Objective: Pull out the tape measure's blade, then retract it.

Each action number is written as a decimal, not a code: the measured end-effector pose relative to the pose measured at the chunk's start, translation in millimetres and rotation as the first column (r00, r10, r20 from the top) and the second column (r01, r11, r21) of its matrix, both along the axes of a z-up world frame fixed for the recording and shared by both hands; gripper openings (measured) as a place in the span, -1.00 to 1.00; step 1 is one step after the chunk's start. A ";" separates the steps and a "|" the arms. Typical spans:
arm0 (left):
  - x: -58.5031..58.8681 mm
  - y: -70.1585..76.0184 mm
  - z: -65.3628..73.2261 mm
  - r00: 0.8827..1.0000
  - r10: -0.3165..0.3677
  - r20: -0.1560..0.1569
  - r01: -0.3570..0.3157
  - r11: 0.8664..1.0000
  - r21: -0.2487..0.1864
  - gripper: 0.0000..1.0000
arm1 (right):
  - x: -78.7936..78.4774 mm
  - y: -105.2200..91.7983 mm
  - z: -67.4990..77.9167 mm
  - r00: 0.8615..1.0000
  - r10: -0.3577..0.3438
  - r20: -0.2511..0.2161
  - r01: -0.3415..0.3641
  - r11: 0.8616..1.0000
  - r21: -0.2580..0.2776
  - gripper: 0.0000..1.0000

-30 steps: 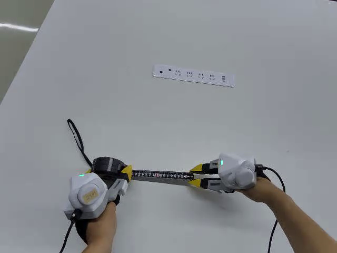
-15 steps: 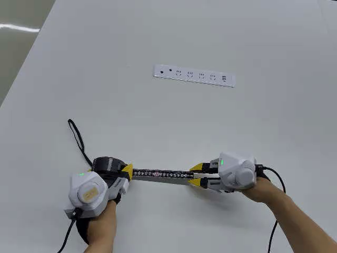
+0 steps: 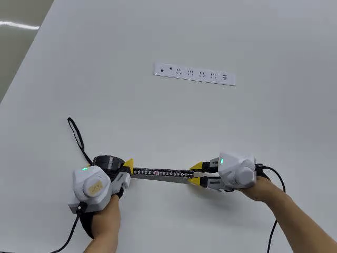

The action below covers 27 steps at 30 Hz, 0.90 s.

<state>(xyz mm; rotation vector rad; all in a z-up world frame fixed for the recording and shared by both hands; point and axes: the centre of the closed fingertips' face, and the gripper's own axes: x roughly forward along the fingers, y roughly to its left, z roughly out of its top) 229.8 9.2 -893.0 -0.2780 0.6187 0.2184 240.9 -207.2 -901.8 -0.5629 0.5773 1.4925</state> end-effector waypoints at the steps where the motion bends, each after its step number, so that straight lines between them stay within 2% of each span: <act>1: 0.0 -0.2 -0.6 1.000 -0.006 -0.002 0.006 1.000 0.008 0.37 | -0.1 0.0 0.0 1.000 0.000 0.000 0.000 1.000 0.000 -0.76; 4: 0.0 -1.3 -1.8 1.000 -0.026 -0.009 0.027 0.999 0.046 0.36 | -1.1 0.1 0.5 1.000 -0.001 -0.002 0.001 1.000 0.001 -0.76; 8: -0.4 -0.8 -0.6 1.000 -0.021 -0.004 0.021 0.998 0.051 0.35 | -1.1 -0.3 0.8 1.000 -0.005 -0.003 0.005 1.000 0.004 -0.76; 16: -0.8 -0.5 -1.4 1.000 -0.022 -0.014 0.022 0.998 0.057 0.32 | -2.2 -0.7 1.3 1.000 -0.005 -0.004 0.005 1.000 0.002 -0.76; 27: -1.8 0.3 -1.3 1.000 -0.011 -0.006 0.012 0.999 0.043 0.28 | -3.7 2.6 1.2 1.000 -0.005 -0.007 0.005 1.000 0.008 -0.76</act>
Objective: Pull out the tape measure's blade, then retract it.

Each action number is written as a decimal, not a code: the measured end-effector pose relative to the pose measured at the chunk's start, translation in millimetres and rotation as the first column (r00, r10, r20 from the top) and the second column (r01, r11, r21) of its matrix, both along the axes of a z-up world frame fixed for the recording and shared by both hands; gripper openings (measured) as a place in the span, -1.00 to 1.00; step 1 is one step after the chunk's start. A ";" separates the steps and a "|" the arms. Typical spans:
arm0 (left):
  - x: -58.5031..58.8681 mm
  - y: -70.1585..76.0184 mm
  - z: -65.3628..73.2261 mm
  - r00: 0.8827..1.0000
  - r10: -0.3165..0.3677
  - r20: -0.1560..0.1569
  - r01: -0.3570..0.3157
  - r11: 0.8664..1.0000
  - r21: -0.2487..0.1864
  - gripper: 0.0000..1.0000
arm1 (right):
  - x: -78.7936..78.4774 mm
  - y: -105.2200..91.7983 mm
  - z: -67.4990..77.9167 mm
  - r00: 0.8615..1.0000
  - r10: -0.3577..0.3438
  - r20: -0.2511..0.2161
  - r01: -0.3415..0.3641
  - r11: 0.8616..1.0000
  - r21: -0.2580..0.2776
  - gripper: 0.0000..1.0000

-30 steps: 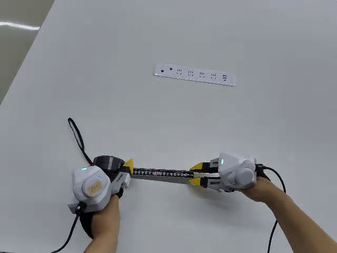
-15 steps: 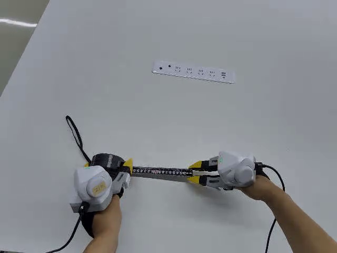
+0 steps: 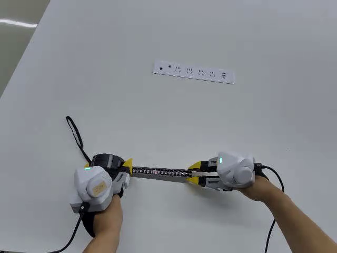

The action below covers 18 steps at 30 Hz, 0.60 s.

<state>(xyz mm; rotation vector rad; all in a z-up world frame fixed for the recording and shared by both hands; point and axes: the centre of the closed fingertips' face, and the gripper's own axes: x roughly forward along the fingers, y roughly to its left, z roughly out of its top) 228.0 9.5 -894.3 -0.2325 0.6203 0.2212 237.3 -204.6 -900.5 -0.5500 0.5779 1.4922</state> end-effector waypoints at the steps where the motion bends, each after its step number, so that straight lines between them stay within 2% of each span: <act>1: 0.0 0.0 0.0 1.000 0.001 0.001 -0.001 1.000 -0.003 0.28 | 0.0 0.7 0.1 1.000 0.001 0.000 -0.001 1.000 0.001 -0.75; 18: -0.5 -0.5 -0.9 1.000 -0.008 0.001 0.008 1.000 -0.013 0.27 | -0.1 4.4 0.4 1.000 0.004 0.007 -0.004 1.000 0.004 -0.75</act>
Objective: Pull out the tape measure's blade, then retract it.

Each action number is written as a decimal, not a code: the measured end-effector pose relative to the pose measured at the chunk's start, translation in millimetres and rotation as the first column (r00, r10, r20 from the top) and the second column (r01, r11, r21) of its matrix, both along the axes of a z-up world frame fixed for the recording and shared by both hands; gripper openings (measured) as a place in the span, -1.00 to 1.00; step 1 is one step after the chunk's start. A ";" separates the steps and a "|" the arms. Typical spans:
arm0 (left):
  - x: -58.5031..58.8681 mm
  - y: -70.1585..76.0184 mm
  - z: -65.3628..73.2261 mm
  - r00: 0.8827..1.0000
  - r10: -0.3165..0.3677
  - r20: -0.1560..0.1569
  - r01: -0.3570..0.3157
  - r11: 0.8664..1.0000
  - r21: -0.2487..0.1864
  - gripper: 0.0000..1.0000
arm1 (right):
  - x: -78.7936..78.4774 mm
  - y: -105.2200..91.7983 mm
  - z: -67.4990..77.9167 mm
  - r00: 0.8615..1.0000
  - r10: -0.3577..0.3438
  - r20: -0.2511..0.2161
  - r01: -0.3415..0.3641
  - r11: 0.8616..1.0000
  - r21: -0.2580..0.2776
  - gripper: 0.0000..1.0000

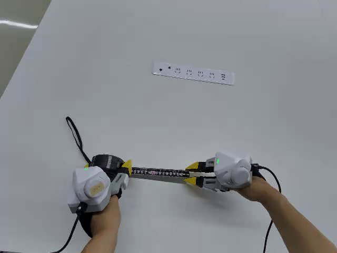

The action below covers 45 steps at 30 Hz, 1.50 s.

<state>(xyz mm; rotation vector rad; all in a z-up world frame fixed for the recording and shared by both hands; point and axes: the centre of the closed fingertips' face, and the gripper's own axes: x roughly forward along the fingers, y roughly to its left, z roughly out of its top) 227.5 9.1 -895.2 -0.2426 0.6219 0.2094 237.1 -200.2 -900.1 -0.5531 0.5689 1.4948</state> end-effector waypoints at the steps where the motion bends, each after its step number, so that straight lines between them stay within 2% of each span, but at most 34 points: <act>1: 0.0 0.0 0.0 1.000 -0.001 0.000 0.001 1.000 0.000 0.27 | 0.1 0.5 0.1 1.000 -0.001 -0.001 0.001 1.000 0.001 -0.75; 9: 0.0 0.1 0.1 1.000 -0.001 0.005 0.001 1.000 -0.009 0.27 | -1.0 4.4 0.3 1.000 -0.004 -0.002 0.004 1.000 0.006 -0.75; 13: -0.3 0.7 1.0 1.000 0.003 0.017 -0.003 1.000 -0.022 0.27 | -0.5 7.0 -1.9 1.000 -0.002 -0.001 0.002 1.000 0.008 -0.75; 45: 0.0 1.5 2.5 1.000 0.001 0.023 0.001 0.999 -0.053 0.27 | -1.5 23.4 -2.8 1.000 0.011 -0.002 -0.011 1.000 0.019 -0.76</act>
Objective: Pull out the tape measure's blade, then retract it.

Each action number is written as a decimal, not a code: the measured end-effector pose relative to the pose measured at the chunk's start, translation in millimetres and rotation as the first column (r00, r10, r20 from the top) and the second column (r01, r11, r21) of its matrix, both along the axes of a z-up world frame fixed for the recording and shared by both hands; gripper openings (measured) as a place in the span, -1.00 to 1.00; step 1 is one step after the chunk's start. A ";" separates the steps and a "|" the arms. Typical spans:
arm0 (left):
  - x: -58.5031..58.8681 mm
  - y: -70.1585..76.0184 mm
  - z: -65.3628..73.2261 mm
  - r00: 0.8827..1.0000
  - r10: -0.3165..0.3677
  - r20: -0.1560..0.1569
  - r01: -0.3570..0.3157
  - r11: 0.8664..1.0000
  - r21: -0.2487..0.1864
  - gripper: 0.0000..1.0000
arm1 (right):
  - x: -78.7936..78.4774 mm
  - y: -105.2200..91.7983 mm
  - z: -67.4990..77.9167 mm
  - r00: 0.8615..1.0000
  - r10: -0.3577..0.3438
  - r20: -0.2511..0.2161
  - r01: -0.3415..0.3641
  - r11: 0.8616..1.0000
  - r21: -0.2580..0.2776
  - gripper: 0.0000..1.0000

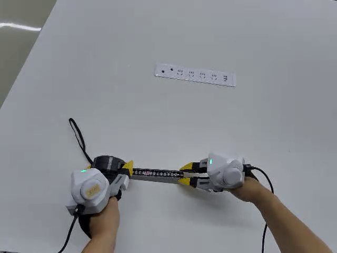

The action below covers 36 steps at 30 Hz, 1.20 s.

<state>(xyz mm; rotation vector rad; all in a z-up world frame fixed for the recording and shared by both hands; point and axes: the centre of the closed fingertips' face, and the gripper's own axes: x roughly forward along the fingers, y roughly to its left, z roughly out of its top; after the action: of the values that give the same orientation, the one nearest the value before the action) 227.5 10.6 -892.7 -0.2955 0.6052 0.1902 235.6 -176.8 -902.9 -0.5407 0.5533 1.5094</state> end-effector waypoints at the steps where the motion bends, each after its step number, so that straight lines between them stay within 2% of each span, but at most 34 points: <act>1: 0.0 -0.1 0.1 1.000 0.000 0.000 0.000 1.000 0.000 0.28 | 0.1 0.7 0.0 1.000 0.000 0.000 0.000 1.000 0.000 -0.76; 36: 0.0 1.1 0.3 1.000 0.000 -0.002 0.000 1.000 -0.018 0.28 | -3.0 29.2 -0.1 1.000 0.027 -0.008 -0.026 0.999 0.018 -0.76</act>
<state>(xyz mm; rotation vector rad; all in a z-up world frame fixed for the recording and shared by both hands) 227.4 11.7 -892.4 -0.3127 0.6087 0.1852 232.6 -147.6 -903.0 -0.5296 0.5402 1.5410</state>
